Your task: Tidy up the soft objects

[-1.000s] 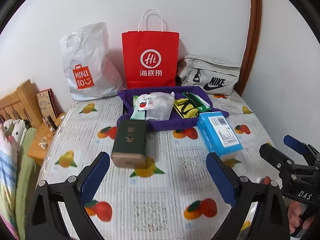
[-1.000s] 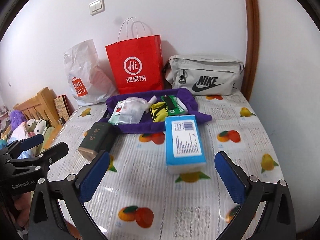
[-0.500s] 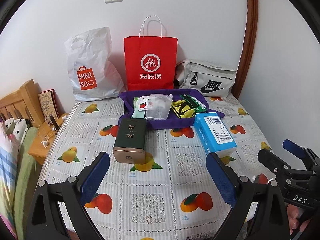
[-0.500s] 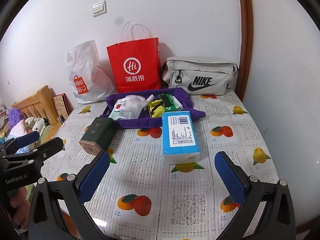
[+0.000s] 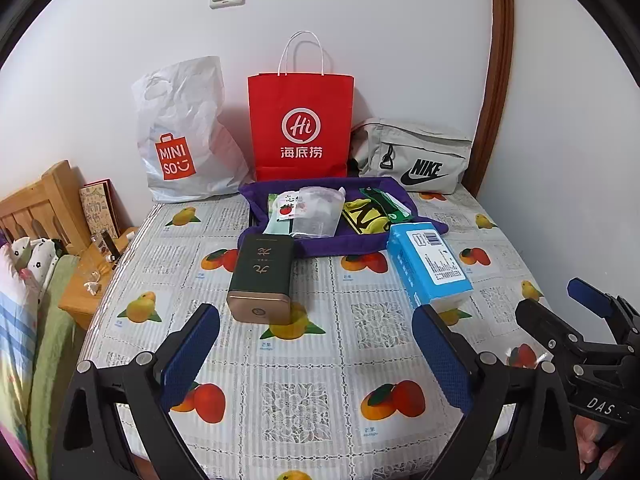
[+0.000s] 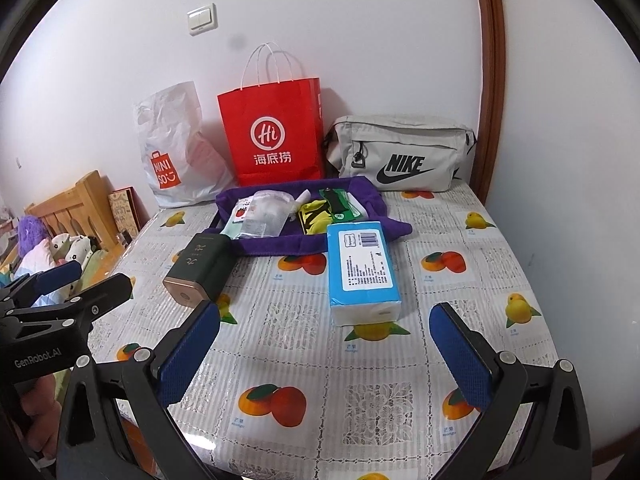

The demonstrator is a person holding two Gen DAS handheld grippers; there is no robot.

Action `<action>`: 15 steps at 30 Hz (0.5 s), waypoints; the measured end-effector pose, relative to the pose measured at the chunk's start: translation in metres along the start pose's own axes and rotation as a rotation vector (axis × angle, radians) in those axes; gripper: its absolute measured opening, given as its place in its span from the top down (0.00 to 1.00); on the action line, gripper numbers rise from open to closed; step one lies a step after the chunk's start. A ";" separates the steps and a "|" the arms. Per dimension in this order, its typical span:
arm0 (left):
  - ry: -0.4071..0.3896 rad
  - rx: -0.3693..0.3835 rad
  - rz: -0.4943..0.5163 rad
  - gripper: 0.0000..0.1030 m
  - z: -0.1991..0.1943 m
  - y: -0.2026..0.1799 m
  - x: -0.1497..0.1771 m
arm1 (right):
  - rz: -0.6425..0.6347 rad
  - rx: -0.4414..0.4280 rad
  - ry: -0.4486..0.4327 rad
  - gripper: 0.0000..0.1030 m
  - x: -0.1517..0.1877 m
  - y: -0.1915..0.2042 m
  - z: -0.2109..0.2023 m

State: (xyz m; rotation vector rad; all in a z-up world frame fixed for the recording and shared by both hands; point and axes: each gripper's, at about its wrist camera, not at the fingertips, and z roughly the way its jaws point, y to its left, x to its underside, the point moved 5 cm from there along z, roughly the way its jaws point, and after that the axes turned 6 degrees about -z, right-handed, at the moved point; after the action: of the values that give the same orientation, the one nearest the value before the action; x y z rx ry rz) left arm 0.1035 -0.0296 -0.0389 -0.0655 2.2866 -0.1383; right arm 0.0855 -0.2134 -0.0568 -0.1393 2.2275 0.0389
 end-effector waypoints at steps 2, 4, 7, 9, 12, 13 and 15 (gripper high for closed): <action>0.000 0.000 0.003 0.05 -0.001 0.000 0.001 | 0.000 -0.001 -0.001 0.00 0.000 0.000 -0.001; 0.000 -0.001 0.002 0.05 -0.001 -0.001 0.000 | 0.001 -0.002 -0.002 0.00 0.000 0.000 -0.002; 0.000 0.000 0.001 0.05 -0.001 -0.001 0.001 | 0.003 -0.002 -0.004 0.00 0.000 0.000 -0.002; -0.001 0.000 0.002 0.05 -0.002 -0.001 0.001 | 0.001 -0.001 -0.004 0.00 0.000 0.000 -0.003; 0.000 0.000 0.003 0.05 -0.002 -0.001 0.001 | 0.004 -0.001 -0.005 0.00 0.000 -0.001 -0.003; 0.000 -0.001 0.002 0.05 -0.002 -0.001 0.001 | 0.003 0.000 -0.005 0.00 0.000 -0.001 -0.003; -0.001 0.000 0.002 0.05 -0.002 -0.001 0.001 | 0.002 0.000 -0.006 0.00 0.000 -0.001 -0.003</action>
State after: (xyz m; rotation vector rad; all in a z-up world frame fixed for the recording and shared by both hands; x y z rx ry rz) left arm 0.1016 -0.0310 -0.0386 -0.0633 2.2859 -0.1378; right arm 0.0831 -0.2144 -0.0553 -0.1364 2.2220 0.0406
